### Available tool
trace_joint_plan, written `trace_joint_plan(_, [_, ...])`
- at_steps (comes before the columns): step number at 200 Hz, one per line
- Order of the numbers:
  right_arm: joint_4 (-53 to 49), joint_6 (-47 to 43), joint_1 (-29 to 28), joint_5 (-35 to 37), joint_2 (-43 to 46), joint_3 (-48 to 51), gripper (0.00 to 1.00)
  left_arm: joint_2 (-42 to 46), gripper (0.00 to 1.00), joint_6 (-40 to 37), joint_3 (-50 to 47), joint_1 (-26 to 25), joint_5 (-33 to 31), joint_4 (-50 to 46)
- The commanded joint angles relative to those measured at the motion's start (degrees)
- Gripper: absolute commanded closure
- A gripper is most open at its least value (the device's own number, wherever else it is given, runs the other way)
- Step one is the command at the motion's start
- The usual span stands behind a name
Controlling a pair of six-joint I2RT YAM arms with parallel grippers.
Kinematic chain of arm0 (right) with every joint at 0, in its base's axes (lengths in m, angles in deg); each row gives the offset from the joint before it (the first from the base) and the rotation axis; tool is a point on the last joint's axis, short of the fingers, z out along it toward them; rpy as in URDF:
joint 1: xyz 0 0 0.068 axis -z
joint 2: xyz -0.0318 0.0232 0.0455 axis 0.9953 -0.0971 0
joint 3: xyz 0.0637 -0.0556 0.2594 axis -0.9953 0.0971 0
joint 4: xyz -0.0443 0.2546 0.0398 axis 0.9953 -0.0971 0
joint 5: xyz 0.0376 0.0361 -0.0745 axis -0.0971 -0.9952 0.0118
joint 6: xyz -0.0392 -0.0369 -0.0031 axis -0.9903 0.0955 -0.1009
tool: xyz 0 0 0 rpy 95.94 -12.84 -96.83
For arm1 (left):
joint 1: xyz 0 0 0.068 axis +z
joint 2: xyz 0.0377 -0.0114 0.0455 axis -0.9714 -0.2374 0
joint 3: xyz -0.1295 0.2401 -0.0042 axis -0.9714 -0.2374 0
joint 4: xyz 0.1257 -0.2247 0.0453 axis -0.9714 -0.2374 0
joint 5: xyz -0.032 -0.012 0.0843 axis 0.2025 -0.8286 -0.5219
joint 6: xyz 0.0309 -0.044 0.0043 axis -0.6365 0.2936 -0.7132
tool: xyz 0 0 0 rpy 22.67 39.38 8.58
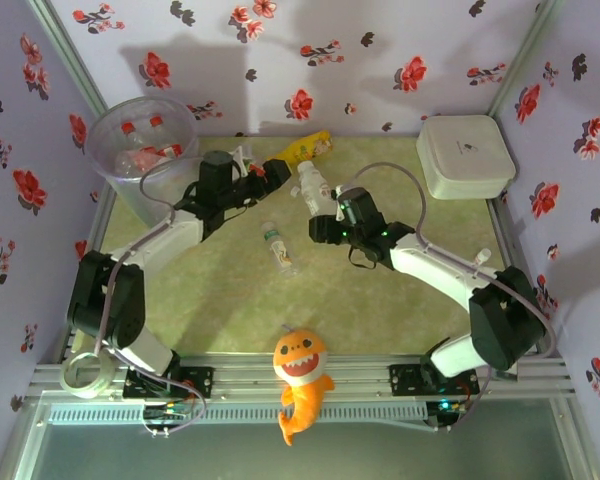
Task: Put the plastic bottles in the bin
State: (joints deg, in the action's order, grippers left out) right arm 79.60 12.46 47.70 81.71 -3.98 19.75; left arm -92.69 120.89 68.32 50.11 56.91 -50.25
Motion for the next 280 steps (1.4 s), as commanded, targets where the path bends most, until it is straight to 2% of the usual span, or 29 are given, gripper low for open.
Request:
trace_joint_plan(1, [5.1,0.9,0.0,-3.3,-0.7,-0.1,0.33,-2.2,0.00,2.5,1.4,-1.7,1.6,4.5])
trace_joint_plan(56, [7.9,-1.3,-1.5,-8.2,-3.4,-1.4,0.33,-6.3,0.00,4.7,3.5,-3.7,2.8,7.2])
trace_joint_plan(77, [9.1,-1.8,-1.8,-9.0,-3.9,-1.3,0.33,-7.4,0.03,4.8,4.4,-4.3,3.3,7.3])
trace_joint_plan(105, [9.5,-2.4,-1.9,-9.1,-4.5,-1.5,0.33,-8.0,0.13,4.7,4.4,-4.6,3.6,7.4])
trace_joint_plan(162, [9.7,-2.6,-1.9,-9.9,-4.8,-1.5,0.32,-8.5,0.41,5.2,4.8,-4.6,3.7,7.8])
trace_joint_plan(176, [9.2,-2.9,-1.9,-10.1,-4.6,-1.7,0.28,-8.6,0.43,5.1,4.9,-4.6,3.6,7.9])
trace_joint_plan(203, [7.0,-2.5,-1.2,-12.4,-3.5,-2.9,0.01,-8.9,0.43,4.6,5.6,-4.3,3.7,7.5])
trace_joint_plan(248, [4.0,-2.5,1.7,-11.2,1.4,-3.1,0.01,-9.1,0.45,3.8,6.9,-3.2,3.6,6.5])
trace_joint_plan(280, [0.2,-3.6,4.5,-10.1,6.0,-1.9,0.01,-8.6,0.56,0.9,9.4,-2.4,4.0,2.9])
